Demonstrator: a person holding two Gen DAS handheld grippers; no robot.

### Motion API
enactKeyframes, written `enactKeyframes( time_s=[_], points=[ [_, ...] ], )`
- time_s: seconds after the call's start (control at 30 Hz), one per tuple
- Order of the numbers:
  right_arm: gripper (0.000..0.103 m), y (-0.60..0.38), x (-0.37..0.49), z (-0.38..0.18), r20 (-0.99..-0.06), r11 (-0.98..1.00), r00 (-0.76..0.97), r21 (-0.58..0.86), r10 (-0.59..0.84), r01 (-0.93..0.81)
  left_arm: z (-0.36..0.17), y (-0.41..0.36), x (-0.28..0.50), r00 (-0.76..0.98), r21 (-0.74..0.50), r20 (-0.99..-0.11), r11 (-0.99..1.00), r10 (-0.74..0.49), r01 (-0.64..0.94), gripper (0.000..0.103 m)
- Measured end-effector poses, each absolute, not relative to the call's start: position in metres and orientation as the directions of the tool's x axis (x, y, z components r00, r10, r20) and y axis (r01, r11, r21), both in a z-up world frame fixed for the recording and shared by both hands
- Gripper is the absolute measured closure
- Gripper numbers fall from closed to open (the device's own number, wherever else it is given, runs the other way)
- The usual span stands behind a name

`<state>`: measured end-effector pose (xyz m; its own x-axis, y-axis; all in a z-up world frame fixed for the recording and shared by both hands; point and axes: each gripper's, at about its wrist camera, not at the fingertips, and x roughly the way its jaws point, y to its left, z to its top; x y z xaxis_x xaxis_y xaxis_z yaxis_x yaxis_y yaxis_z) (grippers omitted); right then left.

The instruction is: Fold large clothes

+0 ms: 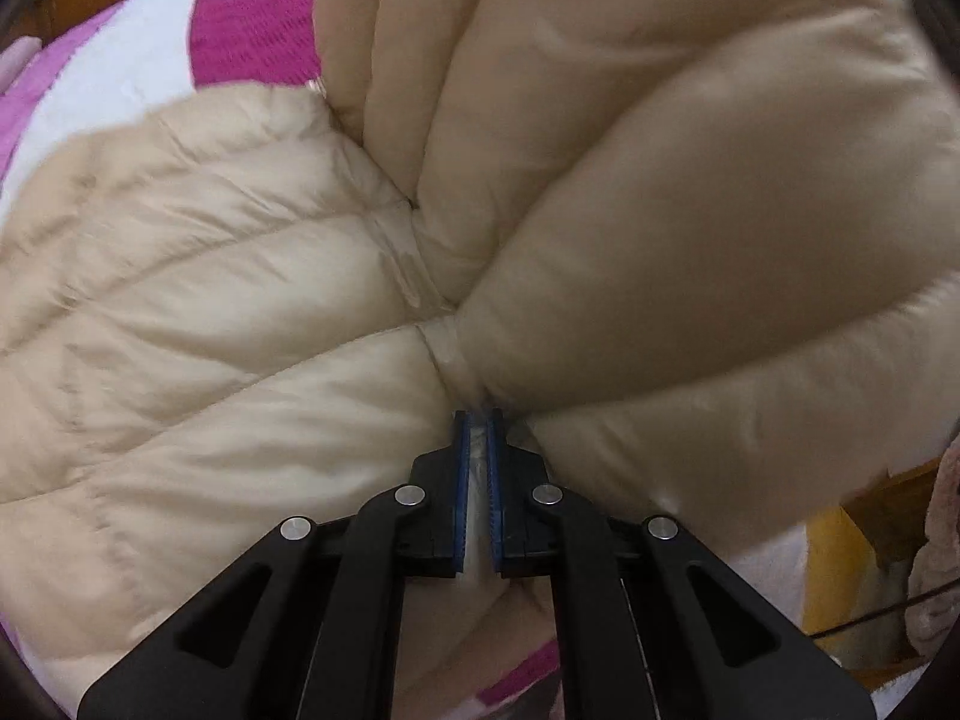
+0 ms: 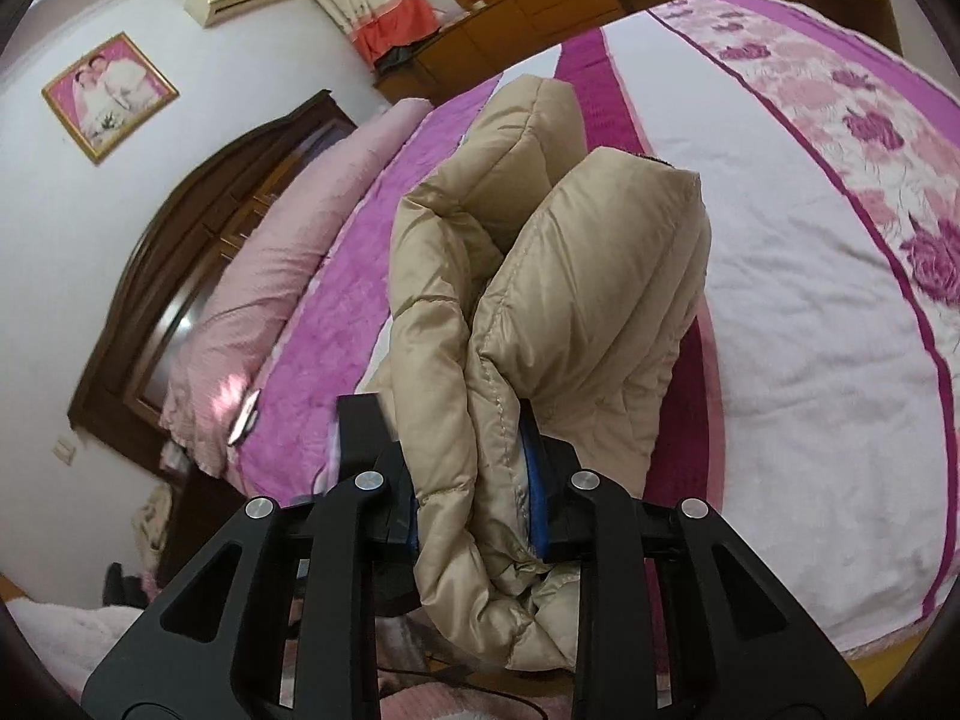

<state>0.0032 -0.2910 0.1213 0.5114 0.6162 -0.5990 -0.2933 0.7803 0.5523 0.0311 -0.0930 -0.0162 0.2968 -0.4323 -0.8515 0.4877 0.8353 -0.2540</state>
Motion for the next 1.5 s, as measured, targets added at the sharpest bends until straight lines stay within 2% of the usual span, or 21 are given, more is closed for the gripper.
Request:
enactKeyframes(
  time_s=[0.13, 0.23, 0.33, 0.37, 0.4, 0.43, 0.57, 0.63, 0.83, 1.0, 1.2, 1.43, 1.5],
  points=[
    [0.077, -0.287, 0.006, 0.12, -0.615, 0.8, 0.522, 0.529, 0.591, -0.283, 0.017, -0.053, 0.016, 0.393, -0.214, -0.819, 0.859, -0.417, 0.465, 0.096],
    [0.077, -0.283, 0.007, 0.121, -0.62, 0.804, 0.523, 0.527, 0.585, -0.276, 0.034, -0.007, 0.015, 0.479, -0.178, -0.805, 0.912, -0.351, 0.37, 0.093],
    [0.078, -0.274, 0.01, 0.125, -0.623, 0.805, 0.52, 0.525, 0.585, -0.276, 0.036, 0.037, 0.026, 0.524, -0.161, -0.805, 0.953, -0.278, 0.257, 0.092],
    [0.078, -0.27, 0.011, 0.127, -0.626, 0.805, 0.516, 0.525, 0.585, -0.277, 0.033, 0.049, 0.032, 0.53, -0.156, -0.808, 0.961, -0.257, 0.229, 0.09],
    [0.078, -0.264, 0.013, 0.128, -0.629, 0.805, 0.51, 0.525, 0.586, -0.278, 0.027, 0.059, 0.038, 0.531, -0.153, -0.812, 0.967, -0.241, 0.205, 0.083],
    [0.078, -0.258, 0.015, 0.13, -0.632, 0.805, 0.506, 0.524, 0.587, -0.279, 0.02, 0.067, 0.044, 0.523, -0.162, -0.819, 0.969, -0.237, 0.186, 0.083],
    [0.078, -0.231, 0.024, 0.134, -0.642, 0.801, 0.483, 0.521, 0.595, -0.295, 0.003, 0.074, 0.053, 0.487, -0.269, -0.813, 0.948, -0.319, 0.171, 0.084],
    [0.078, -0.212, 0.029, 0.132, -0.656, 0.801, 0.462, 0.513, 0.597, -0.308, -0.001, 0.069, 0.05, 0.488, -0.274, -0.806, 0.942, -0.335, 0.194, 0.088],
    [0.078, -0.143, 0.045, 0.108, -0.728, 0.814, 0.376, 0.455, 0.573, -0.36, -0.001, 0.067, 0.044, 0.478, -0.292, -0.802, 0.933, -0.359, 0.211, 0.088],
    [0.072, -0.093, 0.048, 0.082, -0.793, 0.83, 0.317, 0.381, 0.52, -0.408, 0.001, 0.08, 0.058, 0.473, -0.301, -0.802, 0.931, -0.365, 0.208, 0.088],
    [0.063, -0.058, 0.056, 0.044, -0.838, 0.829, 0.239, 0.364, 0.491, -0.425, 0.006, 0.112, 0.051, 0.488, -0.306, -0.806, 0.942, -0.335, 0.141, 0.088],
    [0.057, -0.032, 0.055, 0.012, -0.848, 0.827, 0.226, 0.35, 0.479, -0.44, 0.012, 0.139, 0.034, 0.503, -0.293, -0.812, 0.952, -0.294, 0.084, 0.088],
    [0.049, -0.031, 0.053, 0.014, -0.839, 0.822, 0.236, 0.355, 0.49, -0.446, 0.019, 0.141, 0.03, 0.514, -0.299, -0.802, 0.95, -0.302, 0.093, 0.088]
  ],
)
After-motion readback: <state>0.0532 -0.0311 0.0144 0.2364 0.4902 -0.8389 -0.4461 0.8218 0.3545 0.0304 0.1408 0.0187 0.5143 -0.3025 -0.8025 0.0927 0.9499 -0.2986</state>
